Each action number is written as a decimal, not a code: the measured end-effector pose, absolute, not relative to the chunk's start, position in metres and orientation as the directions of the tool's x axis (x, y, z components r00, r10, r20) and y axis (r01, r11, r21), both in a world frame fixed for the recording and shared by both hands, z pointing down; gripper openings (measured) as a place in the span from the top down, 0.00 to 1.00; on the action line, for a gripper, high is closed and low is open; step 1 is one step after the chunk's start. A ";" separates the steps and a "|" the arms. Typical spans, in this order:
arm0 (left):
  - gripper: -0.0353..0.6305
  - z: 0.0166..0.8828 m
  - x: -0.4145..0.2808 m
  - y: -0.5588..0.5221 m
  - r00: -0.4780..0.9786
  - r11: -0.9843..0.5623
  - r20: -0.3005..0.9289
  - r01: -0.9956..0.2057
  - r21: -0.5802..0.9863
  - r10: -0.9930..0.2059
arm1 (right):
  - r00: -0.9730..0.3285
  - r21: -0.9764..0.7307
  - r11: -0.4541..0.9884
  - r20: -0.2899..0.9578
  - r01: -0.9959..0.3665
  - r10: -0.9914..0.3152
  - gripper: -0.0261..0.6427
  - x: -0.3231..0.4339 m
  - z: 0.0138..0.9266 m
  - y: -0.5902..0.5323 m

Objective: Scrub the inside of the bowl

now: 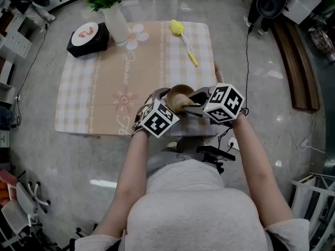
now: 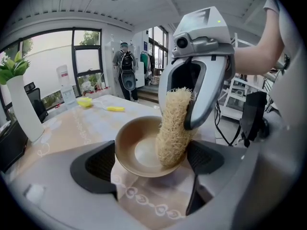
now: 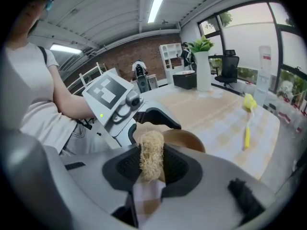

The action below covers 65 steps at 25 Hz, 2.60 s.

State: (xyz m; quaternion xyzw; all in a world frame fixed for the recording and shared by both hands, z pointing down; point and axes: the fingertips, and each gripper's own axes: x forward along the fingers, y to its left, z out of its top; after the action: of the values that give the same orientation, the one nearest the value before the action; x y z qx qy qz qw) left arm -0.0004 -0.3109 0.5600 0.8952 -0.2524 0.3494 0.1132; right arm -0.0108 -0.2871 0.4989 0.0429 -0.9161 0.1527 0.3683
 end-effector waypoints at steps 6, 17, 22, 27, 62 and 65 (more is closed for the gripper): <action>0.23 0.561 0.000 -0.310 0.626 -0.854 0.692 -0.520 0.027 -0.360 | -0.749 -0.228 0.971 0.655 -0.065 0.104 0.81 -0.023 0.498 -0.289; 0.23 0.561 0.000 -0.310 0.623 -0.857 0.700 -0.515 0.030 -0.350 | -0.821 -0.253 0.949 0.570 -0.188 -0.011 0.81 -0.040 0.494 -0.325; 0.23 0.561 0.000 -0.309 0.623 -0.863 0.705 -0.505 0.029 -0.340 | -0.814 -0.254 0.946 0.580 -0.202 -0.018 0.81 -0.037 0.494 -0.329; 0.23 0.561 0.000 -0.309 0.623 -0.867 0.707 -0.498 0.029 -0.334 | -0.798 -0.238 0.944 0.602 -0.230 -0.043 0.81 -0.027 0.496 -0.336; 0.23 0.560 0.000 -0.310 0.637 -0.877 0.702 -0.479 0.035 -0.319 | -0.574 -0.193 0.966 0.817 -0.172 0.061 0.81 -0.008 0.526 -0.299; 0.23 0.561 0.000 -0.310 0.634 -0.878 0.706 -0.477 0.035 -0.316 | -0.603 -0.216 0.962 0.794 -0.166 0.075 0.81 -0.017 0.528 -0.295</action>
State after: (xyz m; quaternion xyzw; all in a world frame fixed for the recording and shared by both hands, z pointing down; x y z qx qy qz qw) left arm -0.0001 -0.3101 0.5606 0.8972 -0.2208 0.3664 0.1097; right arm -0.0173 -0.2952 0.5276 0.0258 -0.8850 0.1351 0.4449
